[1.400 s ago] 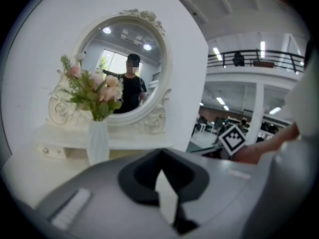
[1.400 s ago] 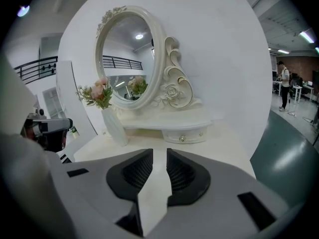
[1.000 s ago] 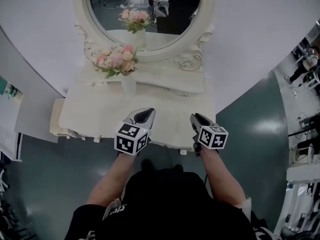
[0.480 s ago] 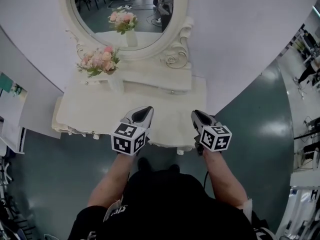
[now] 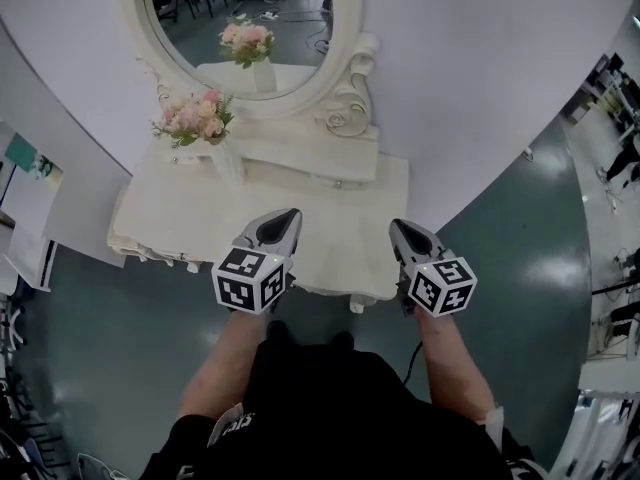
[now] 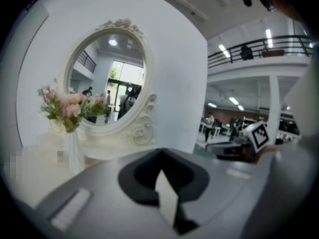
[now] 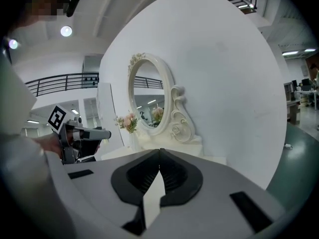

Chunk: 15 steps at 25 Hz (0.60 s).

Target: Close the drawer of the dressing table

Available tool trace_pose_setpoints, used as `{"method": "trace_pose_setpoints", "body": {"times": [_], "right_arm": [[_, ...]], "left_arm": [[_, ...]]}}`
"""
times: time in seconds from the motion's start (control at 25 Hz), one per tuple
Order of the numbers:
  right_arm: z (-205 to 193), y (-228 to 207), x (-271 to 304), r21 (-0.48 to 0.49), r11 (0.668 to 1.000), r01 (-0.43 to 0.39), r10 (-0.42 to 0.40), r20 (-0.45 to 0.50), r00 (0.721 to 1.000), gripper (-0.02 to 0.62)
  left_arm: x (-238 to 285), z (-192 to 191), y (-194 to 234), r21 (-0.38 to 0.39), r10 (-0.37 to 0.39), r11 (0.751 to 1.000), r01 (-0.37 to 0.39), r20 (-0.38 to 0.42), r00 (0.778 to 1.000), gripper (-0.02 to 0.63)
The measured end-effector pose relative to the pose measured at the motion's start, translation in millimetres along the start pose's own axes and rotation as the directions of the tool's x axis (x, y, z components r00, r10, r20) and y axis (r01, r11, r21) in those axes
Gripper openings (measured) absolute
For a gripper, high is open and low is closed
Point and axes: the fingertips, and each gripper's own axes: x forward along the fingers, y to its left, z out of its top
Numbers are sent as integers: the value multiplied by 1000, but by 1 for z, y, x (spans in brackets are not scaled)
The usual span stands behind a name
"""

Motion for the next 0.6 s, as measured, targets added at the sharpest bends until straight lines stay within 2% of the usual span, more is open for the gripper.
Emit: {"method": "trace_pose_setpoints", "body": {"times": [0.16,0.36,0.6], "right_arm": [[20,9,4,-10,1000,-26,26,33,999,-6],[50,34,20,-41,996,-75,78,82,994,-6],[76,53,21,-85,995,-61,74,149,986,-6]], "left_arm": [[-3,11,11,14,5,1000,-5,19,1000,9],[-13,35,36,-5,17,1000,-17,74,997,9],[-14,56,52,57,-14,998,10,76,997,9]]}}
